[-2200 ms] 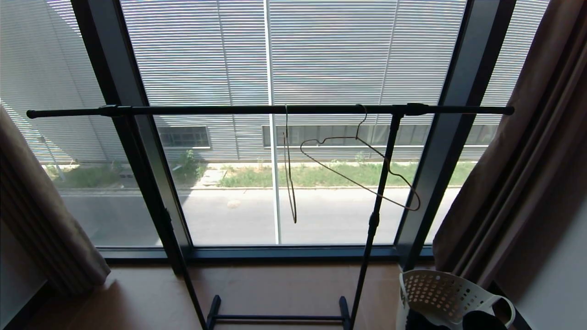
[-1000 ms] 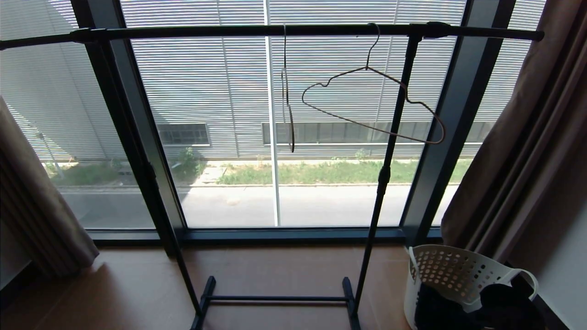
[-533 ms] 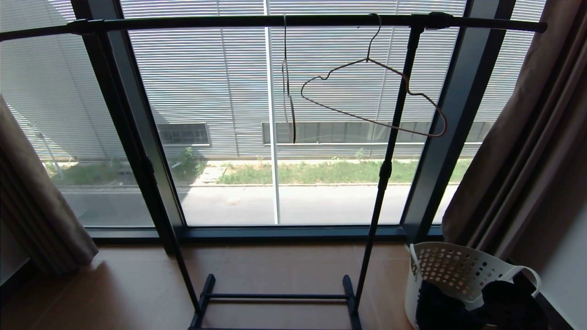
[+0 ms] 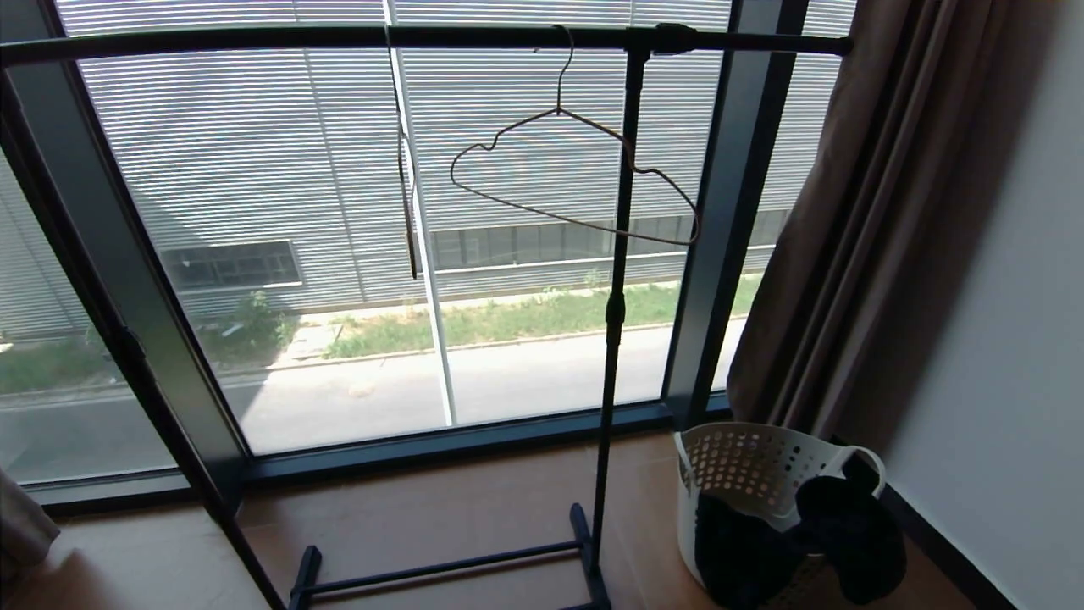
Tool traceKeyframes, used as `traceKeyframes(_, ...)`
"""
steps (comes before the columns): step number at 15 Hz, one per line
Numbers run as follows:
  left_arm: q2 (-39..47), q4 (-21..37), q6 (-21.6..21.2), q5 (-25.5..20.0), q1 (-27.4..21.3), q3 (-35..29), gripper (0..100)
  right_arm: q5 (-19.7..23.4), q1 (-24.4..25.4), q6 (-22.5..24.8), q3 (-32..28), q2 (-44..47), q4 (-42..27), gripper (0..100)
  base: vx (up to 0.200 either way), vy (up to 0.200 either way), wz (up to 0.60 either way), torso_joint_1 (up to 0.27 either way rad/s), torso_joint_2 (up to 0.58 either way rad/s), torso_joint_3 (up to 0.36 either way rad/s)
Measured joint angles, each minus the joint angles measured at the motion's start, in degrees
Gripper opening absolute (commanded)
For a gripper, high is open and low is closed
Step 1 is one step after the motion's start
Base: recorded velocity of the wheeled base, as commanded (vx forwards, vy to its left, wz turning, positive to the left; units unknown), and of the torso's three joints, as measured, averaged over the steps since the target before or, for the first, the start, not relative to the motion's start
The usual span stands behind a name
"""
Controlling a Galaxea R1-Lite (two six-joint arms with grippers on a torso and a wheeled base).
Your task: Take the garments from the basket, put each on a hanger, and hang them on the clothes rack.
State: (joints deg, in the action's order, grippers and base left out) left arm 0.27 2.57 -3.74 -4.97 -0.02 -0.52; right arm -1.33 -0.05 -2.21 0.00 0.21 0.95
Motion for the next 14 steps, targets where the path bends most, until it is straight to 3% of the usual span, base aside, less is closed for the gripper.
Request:
traceKeyframes(1,0.00,0.02,-0.05,-0.02,-0.02,-0.02,100,0.00,0.00,0.00,0.00,0.00,0.09,100,0.000,0.000,0.00,0.000,0.00,0.000)
traceKeyframes(10,0.00,0.00,-0.05,-0.02,0.02,0.00,100,0.00,0.00,0.00,0.00,0.00,0.00,100,0.000,-0.200,0.00,0.004,0.00,0.001)
traceKeyframes(14,0.00,-0.01,-0.06,-0.02,0.02,0.00,100,-0.01,0.05,0.00,0.00,0.00,-0.02,100,0.000,0.000,-0.45,0.002,0.00,-0.001)
